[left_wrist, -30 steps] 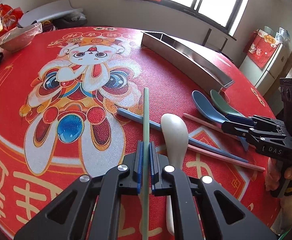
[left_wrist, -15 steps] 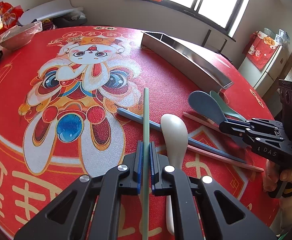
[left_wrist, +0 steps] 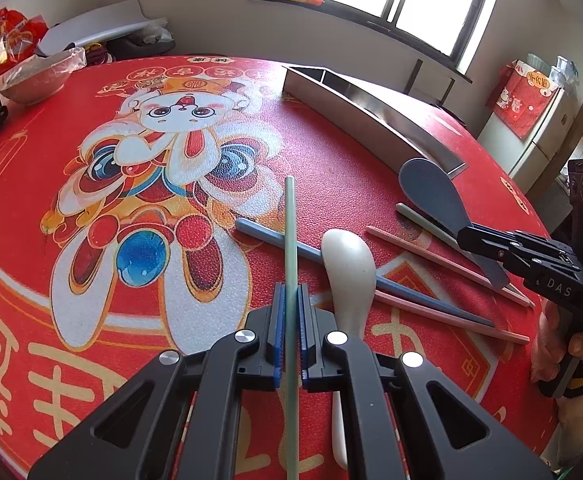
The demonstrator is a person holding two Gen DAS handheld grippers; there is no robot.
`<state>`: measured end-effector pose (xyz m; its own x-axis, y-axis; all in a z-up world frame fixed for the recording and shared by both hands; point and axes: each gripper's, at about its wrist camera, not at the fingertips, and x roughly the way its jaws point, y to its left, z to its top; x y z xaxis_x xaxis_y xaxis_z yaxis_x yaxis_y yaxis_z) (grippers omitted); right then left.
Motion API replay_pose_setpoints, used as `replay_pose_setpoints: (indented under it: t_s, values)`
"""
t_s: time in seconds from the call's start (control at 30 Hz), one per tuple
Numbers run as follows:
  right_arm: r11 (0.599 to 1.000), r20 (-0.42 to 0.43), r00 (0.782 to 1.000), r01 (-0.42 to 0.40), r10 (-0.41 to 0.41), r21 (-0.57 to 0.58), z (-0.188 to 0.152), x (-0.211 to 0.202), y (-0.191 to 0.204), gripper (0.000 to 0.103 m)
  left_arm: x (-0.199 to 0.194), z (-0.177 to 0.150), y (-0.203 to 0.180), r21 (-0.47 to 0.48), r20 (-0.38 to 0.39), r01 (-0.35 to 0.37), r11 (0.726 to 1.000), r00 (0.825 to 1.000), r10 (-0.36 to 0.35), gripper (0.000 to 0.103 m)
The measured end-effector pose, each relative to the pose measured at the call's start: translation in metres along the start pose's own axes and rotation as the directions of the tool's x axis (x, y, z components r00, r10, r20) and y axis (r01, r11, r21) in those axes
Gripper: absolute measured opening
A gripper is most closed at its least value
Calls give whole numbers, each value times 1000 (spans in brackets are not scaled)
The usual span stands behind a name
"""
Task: Organize utensils
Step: 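Close the right tool on the blue spoon while the left tool holds the green chopstick, then carry the blue spoon with the right tool into the steel tray and open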
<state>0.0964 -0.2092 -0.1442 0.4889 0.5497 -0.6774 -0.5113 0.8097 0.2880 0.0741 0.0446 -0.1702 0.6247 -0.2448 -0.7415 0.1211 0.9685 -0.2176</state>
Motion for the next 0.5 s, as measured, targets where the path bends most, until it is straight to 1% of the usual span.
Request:
replay_pose_setpoints:
  t_s: [0.17,0.27,0.4,0.5]
  values:
    - [1000,16,1000,-10,10,12,0,-3,-2,7,-11,-1,5,-26,56,-1,1000,998,3,6]
    - [1000,28,1000,-13,13,18,0,-6,-4,7,-16,-1,8,-42,81,-14,999,997,17,6]
    - [998,48,998,-40,38,44,2,-12,-9,7,-19,-1,8,-49,92,-22,999,995,26,6]
    - [992,48,996,-81,77,100,11,-16,-20,7,-19,-1,8,-47,94,-21,999,995,25,6]
